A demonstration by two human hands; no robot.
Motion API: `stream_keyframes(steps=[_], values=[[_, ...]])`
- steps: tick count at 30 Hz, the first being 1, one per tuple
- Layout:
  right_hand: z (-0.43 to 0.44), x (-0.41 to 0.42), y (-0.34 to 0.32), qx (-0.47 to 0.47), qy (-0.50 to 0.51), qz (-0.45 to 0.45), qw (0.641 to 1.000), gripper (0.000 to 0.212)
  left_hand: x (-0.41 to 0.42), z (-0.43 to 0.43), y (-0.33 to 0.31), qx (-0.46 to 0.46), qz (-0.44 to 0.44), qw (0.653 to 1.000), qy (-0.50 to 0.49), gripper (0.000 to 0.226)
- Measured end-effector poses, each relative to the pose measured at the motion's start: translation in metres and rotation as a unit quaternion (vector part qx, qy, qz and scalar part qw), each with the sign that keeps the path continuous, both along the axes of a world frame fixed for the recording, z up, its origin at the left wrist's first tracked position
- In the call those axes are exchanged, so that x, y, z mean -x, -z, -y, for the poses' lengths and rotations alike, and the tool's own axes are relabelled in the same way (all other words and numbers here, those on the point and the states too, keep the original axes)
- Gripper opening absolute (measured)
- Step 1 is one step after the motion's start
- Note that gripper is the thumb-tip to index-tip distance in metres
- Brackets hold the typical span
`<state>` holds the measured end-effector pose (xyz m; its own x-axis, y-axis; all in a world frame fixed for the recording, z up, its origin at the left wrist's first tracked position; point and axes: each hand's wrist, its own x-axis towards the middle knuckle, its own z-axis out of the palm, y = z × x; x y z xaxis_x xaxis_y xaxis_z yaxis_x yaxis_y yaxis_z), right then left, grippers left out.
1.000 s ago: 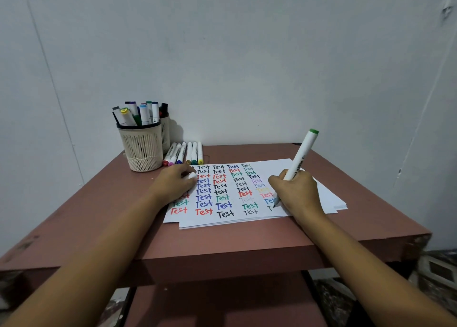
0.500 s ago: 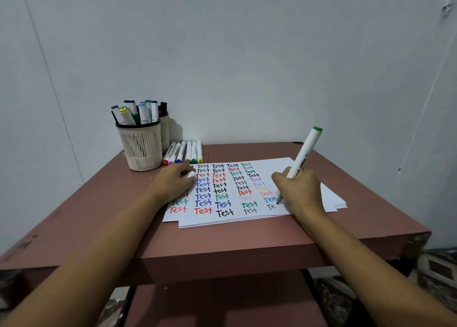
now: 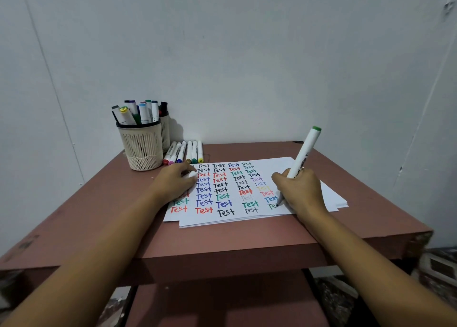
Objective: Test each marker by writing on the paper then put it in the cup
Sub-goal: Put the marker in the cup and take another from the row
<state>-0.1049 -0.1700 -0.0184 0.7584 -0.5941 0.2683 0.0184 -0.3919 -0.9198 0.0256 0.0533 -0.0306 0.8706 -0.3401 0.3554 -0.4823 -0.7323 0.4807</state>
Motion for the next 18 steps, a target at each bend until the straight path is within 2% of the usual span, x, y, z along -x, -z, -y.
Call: stream_keyframes(steps=[5,18], values=[[0.001,0.0004,0.0018,-0.003,0.029,0.024,0.999,0.027,-0.0016,-0.0007,0.0006,0.0,0.001,1.0,-0.002,0.029],[0.0031,-0.002,0.0015,-0.006,0.023,0.01,1.0,0.025,0.0008,-0.0001,-0.0007,-0.005,0.001,1.0,-0.003,0.028]])
